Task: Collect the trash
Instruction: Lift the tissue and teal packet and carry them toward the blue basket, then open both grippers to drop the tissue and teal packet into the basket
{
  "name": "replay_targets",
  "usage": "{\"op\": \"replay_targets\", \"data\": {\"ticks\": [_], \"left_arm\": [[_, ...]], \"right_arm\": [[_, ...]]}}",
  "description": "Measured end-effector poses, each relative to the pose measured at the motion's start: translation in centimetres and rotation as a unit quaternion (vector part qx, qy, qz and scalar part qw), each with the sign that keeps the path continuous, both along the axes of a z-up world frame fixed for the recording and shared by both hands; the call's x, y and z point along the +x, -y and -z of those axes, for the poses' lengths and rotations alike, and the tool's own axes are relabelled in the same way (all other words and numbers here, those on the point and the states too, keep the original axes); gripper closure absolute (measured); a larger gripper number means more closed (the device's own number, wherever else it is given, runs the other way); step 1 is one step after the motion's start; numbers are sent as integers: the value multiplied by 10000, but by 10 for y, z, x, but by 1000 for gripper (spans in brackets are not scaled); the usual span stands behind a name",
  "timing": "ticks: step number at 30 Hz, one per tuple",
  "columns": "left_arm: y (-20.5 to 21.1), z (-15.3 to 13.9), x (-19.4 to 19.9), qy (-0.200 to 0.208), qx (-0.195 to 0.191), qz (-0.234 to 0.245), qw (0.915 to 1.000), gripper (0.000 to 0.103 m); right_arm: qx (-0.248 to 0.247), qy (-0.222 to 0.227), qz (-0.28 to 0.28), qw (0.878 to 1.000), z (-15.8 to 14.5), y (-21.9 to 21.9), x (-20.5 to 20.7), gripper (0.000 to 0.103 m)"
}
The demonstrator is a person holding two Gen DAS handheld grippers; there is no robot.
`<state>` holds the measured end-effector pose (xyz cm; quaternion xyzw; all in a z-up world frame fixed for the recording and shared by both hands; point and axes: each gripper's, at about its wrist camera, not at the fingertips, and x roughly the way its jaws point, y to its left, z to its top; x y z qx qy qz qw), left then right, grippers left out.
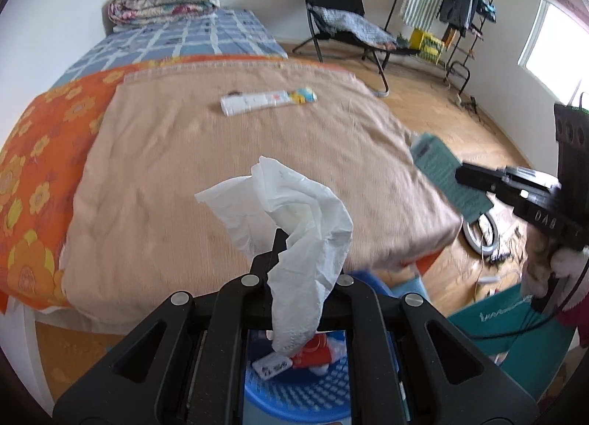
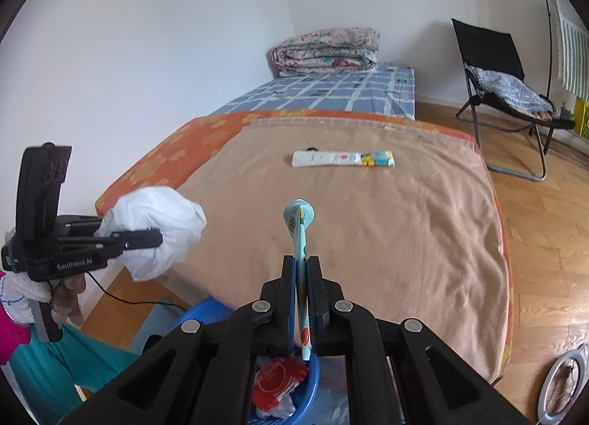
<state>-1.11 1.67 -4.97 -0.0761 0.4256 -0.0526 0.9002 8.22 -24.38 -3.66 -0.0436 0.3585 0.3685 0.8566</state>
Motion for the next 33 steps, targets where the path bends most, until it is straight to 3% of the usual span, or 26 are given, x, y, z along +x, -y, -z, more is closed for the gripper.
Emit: {"op": "replay_targets", "data": {"ticks": [10,21,33], "left_arm": [[1,46,-32,-595,-49,142,9981,95],[21,95,-53,-1308,-33,471,9903,95],[37,111,-58,-1595,43,710,9846,95]], "right_arm": [[-258,-278,-313,9988,30,-12,-22,100],[-581,-685,-748,9931,63,-30,-43,100],[-813,-958,-970,9873,84,-39,-53,100]]}}
